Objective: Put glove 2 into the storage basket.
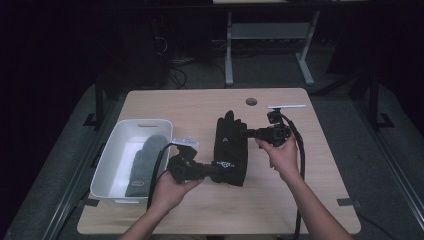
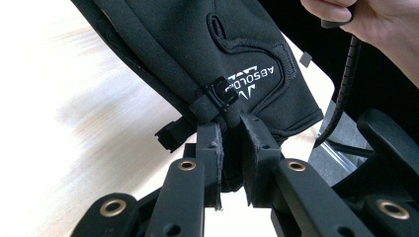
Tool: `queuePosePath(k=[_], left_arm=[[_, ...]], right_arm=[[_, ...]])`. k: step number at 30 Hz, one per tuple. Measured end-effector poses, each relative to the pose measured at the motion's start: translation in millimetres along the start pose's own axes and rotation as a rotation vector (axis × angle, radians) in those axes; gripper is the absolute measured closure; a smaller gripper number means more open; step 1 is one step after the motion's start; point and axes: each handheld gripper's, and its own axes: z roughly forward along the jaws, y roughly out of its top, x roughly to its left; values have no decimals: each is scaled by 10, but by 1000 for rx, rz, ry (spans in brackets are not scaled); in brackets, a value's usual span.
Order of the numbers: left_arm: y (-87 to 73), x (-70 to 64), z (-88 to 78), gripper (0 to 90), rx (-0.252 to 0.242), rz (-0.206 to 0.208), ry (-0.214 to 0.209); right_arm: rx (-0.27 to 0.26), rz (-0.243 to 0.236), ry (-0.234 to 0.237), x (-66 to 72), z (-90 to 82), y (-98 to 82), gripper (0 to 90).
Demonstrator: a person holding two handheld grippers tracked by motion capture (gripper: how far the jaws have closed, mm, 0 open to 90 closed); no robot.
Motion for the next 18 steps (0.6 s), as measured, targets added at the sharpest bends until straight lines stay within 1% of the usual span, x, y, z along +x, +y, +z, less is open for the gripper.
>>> queuePosePath(k=[1, 2, 3, 7, 8, 12, 18], left_arm=[[-1, -4, -8, 796, -4, -4, 1], [0, 1, -28, 796, -3, 3, 3], [0, 3, -40, 796, -4, 1, 3], [-12, 19, -95, 796, -4, 3, 12], [-15, 20, -105, 796, -7, -3, 13], [-22, 46, -169, 796, -9, 1, 17], [-46, 85, -269, 796, -23, -16, 19]], right_arm=[[3, -1, 1, 10, 10, 7, 762], [2, 0, 2, 19, 20, 12, 762], [5, -6, 3, 29, 30, 20, 762], [7, -4, 12, 62, 72, 44, 762], [11, -2, 14, 74, 87, 51, 762], [16, -4, 19, 106, 137, 70, 762], [23, -14, 24, 180, 206, 114, 762]])
